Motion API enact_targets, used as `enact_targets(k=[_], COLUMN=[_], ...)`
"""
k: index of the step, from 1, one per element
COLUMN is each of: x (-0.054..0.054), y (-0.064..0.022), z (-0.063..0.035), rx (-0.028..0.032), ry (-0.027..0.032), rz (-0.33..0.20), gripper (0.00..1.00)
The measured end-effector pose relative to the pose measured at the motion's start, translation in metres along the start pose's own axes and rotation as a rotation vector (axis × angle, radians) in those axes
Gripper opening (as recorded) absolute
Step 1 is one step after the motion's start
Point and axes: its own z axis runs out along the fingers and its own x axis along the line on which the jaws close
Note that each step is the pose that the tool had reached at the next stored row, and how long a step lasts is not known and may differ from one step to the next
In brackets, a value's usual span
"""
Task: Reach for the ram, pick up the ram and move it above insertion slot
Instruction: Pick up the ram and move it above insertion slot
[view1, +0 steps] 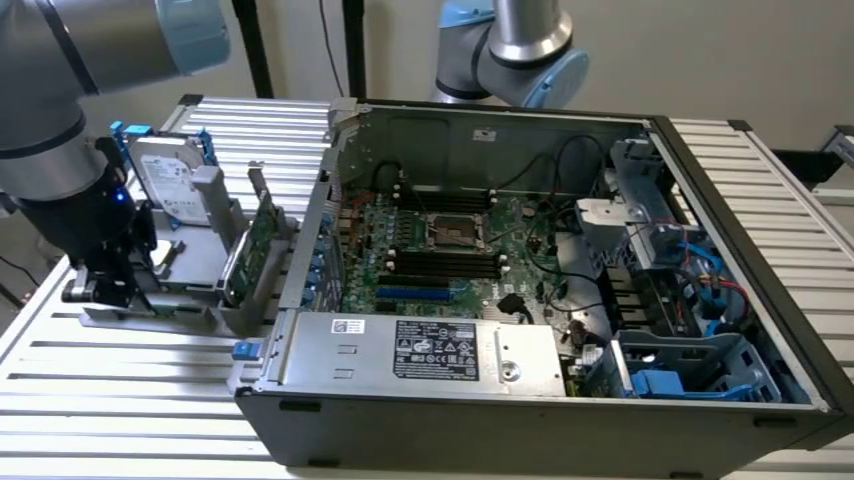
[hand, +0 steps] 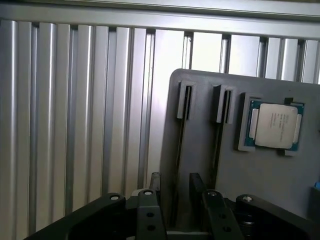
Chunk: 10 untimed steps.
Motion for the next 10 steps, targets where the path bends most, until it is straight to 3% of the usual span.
enact_targets(k=[10], x=[0.001], y=[-0.0011], z=[0.0182], rx=[0.0002], ry=[-0.0028], rz=[0.019], gripper=[0.36])
